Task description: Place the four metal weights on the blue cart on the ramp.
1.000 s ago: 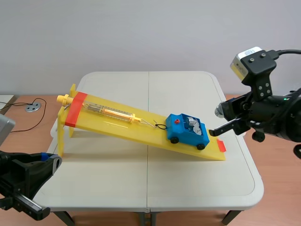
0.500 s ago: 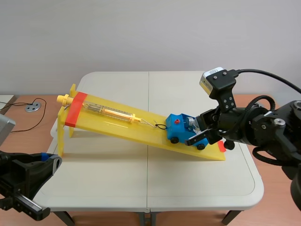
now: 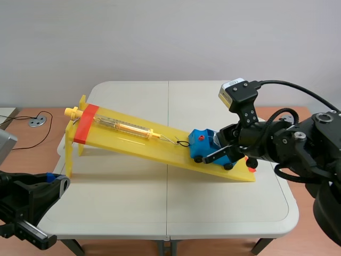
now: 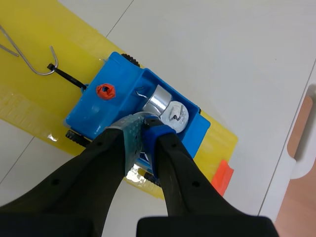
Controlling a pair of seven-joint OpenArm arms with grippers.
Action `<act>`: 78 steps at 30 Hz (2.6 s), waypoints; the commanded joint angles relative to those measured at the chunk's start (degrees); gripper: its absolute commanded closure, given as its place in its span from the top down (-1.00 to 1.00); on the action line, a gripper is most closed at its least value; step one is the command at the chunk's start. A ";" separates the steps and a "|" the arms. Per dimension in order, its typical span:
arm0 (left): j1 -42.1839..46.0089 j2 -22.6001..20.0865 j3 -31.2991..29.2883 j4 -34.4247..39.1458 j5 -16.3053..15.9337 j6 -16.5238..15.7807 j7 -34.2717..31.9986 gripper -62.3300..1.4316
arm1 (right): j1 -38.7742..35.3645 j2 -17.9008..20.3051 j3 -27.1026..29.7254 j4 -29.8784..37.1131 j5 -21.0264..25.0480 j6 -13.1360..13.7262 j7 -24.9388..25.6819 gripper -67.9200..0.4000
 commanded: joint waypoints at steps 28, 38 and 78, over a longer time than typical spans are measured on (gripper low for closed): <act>-1.11 0.13 -0.04 3.13 -4.44 -1.42 -6.14 -0.87 | 4.98 6.19 7.74 17.81 7.61 0.28 3.48 -0.22; -2.08 0.70 -0.04 4.02 -4.31 -4.63 -6.12 -0.87 | -10.69 14.99 19.32 27.41 20.87 3.34 -0.66 -0.33; -25.66 12.68 18.23 -2.10 27.17 10.47 -7.50 -0.87 | -67.36 3.67 68.70 33.20 48.72 22.82 -15.67 -0.36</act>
